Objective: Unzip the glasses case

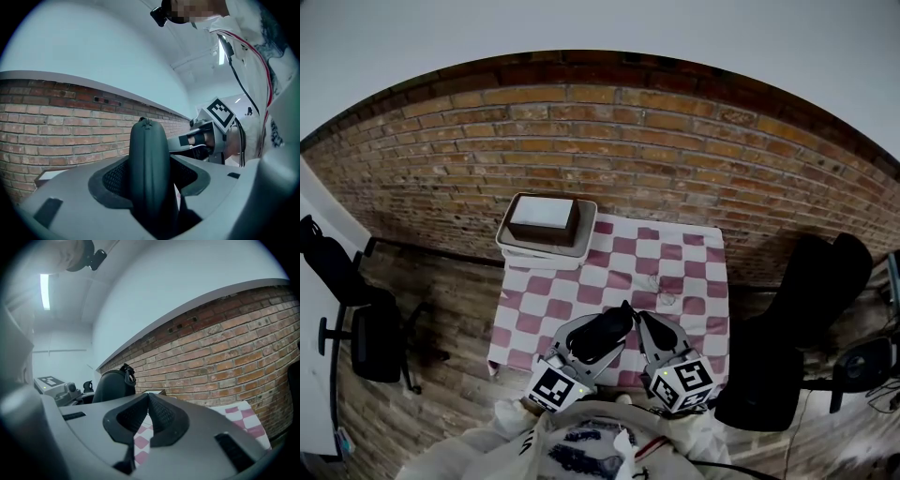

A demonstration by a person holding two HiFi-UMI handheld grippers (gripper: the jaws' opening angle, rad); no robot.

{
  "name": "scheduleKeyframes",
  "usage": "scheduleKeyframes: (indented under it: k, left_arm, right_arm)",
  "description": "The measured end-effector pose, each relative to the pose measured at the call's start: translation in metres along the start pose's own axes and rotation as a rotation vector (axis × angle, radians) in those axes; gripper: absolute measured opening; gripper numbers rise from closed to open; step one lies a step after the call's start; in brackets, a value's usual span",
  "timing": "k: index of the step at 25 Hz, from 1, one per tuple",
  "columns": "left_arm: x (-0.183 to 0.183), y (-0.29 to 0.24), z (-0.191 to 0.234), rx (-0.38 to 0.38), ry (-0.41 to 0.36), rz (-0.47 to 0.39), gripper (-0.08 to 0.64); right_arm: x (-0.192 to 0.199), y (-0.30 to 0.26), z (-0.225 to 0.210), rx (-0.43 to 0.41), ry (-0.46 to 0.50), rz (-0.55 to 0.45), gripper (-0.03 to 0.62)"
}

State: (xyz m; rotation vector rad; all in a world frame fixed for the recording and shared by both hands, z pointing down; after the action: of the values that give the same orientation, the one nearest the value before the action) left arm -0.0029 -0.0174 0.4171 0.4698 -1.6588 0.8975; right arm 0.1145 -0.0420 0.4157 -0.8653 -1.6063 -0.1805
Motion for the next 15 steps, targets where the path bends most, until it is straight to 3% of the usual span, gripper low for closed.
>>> scheduleKeyframes:
  k: [6,9,15]
  left_arm:
    - [0.008,0.004,0.014,0.049,-0.027,0.004,0.258]
    - [0.010,0.007,0.017,0.068,-0.082,0.021,0.258]
    - [0.014,0.010,0.025,0.085,-0.068,0.003,0.258]
  right_arm:
    - [-0.002,-0.015,0.011,0.011,0.002,-0.020,0.015]
    - [-0.003,-0.020,0.015,0.016,0.004,-0.026,0.015]
    - [-0.005,-0.026,0.021,0.011,0.004,-0.040,0.015]
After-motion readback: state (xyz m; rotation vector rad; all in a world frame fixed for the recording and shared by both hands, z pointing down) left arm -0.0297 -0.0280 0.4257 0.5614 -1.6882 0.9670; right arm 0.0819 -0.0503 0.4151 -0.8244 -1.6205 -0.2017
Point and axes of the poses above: the fingertips, and each gripper's own axes: y backward along the fingers, z to its left, x out of its underside, the point moved 5 cm from there along y, backward along the fingers, and after that the axes turned 13 degrees about z, right-handed, at the moved point
